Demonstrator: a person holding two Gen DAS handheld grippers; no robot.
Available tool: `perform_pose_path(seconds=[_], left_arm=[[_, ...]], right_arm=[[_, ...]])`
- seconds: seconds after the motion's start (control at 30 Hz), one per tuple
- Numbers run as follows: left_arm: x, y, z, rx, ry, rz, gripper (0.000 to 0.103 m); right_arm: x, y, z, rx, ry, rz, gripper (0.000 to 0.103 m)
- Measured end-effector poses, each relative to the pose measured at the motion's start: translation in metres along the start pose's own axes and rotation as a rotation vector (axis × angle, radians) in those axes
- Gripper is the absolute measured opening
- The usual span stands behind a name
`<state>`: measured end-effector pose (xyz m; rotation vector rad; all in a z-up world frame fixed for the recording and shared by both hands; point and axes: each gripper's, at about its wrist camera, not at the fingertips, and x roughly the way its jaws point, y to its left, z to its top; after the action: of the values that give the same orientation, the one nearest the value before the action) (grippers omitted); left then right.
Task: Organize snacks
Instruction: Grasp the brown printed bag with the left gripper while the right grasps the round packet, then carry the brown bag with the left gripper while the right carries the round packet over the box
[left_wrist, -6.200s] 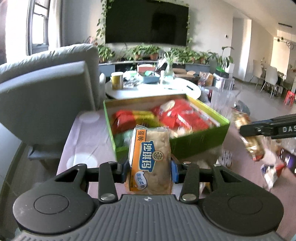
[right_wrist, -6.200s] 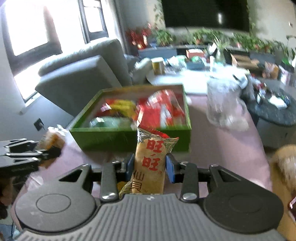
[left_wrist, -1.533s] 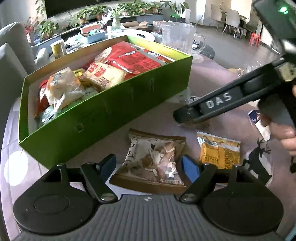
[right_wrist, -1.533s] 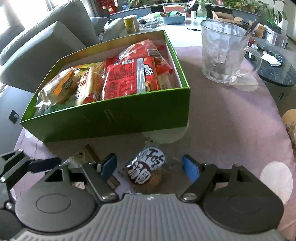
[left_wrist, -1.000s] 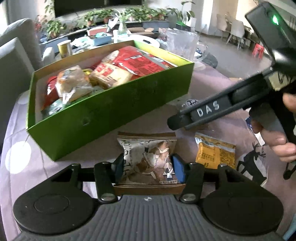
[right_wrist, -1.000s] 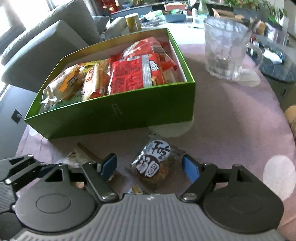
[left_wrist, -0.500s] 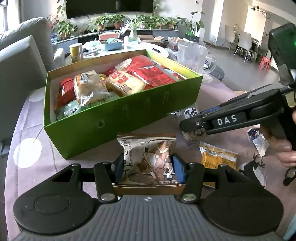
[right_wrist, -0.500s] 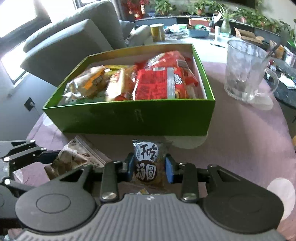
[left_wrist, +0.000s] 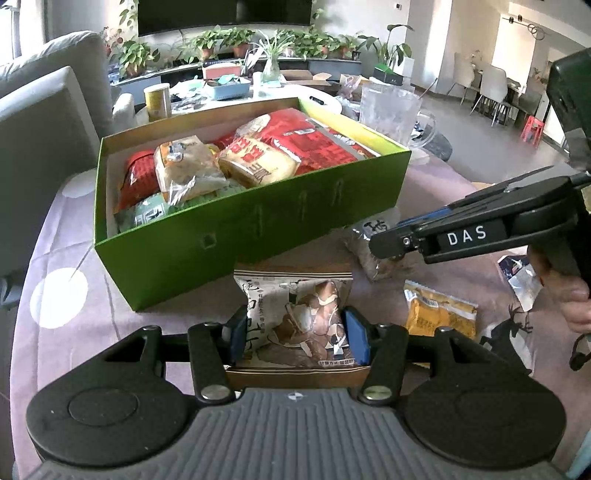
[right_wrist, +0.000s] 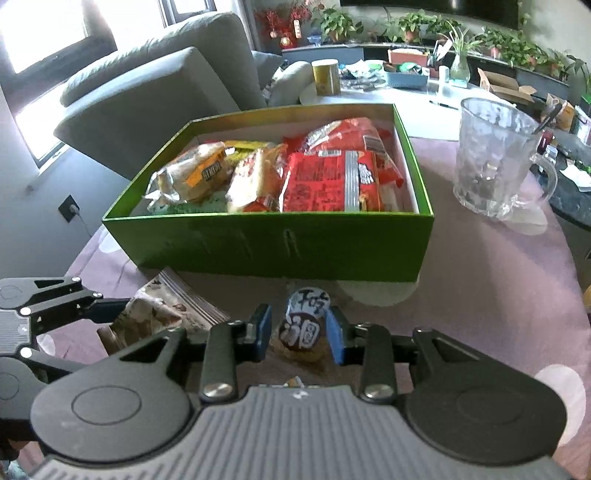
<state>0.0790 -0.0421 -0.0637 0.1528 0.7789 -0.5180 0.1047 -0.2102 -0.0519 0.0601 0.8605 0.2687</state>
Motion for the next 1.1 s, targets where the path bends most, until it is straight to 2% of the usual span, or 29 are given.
perform_pose_path(seconds=[0.1,0.17,0.37,0.47,0.67,0.97,1.1], left_arm=[[0.002,0.001,-0.001,-0.001,0.006,0.002,0.05],[0.001,0.001,-0.002,-0.004,0.004,0.006,0.05],[-0.009,0.007,-0.004,-0.027,-0.018,0.017,0.05],[-0.013,0.01,-0.005,-0.04,-0.025,0.024,0.05],[-0.024,0.011,-0.004,-0.051,-0.057,0.024,0.05],[-0.046,0.011,0.01,-0.044,-0.131,0.039,0.05],[-0.054,0.016,0.025,-0.052,-0.178,0.059,0.05]], right_arm=[[0.003,0.001,-0.002,0.006,0.013,-0.024,0.069],[0.007,0.003,-0.002,0.007,0.029,-0.043,0.08],[0.025,0.008,-0.001,0.023,0.079,-0.046,0.081],[0.023,0.013,-0.002,-0.013,0.057,-0.056,0.079],[0.001,0.009,-0.006,-0.021,0.035,0.017,0.076],[-0.045,0.015,0.011,-0.034,-0.097,0.099,0.076],[-0.052,0.016,0.027,-0.03,-0.159,0.097,0.076]])
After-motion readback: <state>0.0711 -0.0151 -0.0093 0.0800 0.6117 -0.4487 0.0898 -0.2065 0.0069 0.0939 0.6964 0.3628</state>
